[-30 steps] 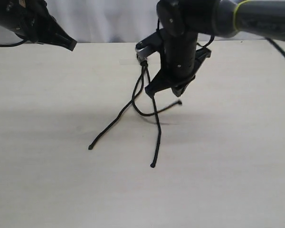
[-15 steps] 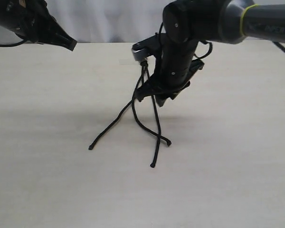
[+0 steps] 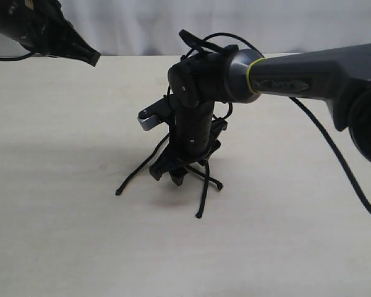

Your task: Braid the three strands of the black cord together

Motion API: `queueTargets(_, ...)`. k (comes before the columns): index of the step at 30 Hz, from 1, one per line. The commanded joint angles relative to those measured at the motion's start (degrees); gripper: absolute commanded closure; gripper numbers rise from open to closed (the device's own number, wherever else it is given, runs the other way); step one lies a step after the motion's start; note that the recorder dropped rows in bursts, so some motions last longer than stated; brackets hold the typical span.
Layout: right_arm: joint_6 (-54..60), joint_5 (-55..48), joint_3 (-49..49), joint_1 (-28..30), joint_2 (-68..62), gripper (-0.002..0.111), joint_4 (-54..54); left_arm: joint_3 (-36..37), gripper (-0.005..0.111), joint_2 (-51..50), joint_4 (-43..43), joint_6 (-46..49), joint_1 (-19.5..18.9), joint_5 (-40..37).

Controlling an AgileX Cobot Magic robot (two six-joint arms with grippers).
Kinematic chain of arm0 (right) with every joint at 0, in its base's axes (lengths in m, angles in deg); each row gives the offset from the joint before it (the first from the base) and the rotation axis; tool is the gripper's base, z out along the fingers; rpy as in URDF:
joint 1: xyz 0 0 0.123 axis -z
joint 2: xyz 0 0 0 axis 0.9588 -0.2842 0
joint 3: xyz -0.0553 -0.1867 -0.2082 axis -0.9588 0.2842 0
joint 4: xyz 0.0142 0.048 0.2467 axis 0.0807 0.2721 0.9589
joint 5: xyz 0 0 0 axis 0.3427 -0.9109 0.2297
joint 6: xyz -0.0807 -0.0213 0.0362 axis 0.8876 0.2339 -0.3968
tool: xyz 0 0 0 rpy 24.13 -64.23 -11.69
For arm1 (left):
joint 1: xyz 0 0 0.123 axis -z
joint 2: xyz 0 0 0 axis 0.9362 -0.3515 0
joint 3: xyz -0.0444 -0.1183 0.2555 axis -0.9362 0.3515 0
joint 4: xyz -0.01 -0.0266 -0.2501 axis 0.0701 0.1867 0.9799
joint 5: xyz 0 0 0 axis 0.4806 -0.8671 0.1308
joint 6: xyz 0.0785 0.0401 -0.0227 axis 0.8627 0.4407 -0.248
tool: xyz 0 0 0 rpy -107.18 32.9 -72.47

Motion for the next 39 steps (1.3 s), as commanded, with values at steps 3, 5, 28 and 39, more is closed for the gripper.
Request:
queueTargets(3, 1.56, 1.25, 0.05, 0.07, -0.42, 0.066, -0.59, 0.15, 0.107, 0.37, 0.67, -0.23, -0.22, 0.28)
queueTargets(5, 1.56, 1.87, 0.05, 0.07, -1.09, 0.078, -0.59, 0.15, 0.107, 0.37, 0.67, -0.23, -0.22, 0.20)
queueTargets(28, -3.72, -7.85, -4.61, 0.63, 6.97, 0.104, -22.09, 0.15, 0.107, 0.37, 0.67, -0.23, -0.22, 0.14)
queueTargets(39, -3.24, -6.06, -4.13, 12.18, 6.81, 0.104, -12.95, 0.15, 0.107, 0.37, 0.67, -0.23, -0.22, 0.14)
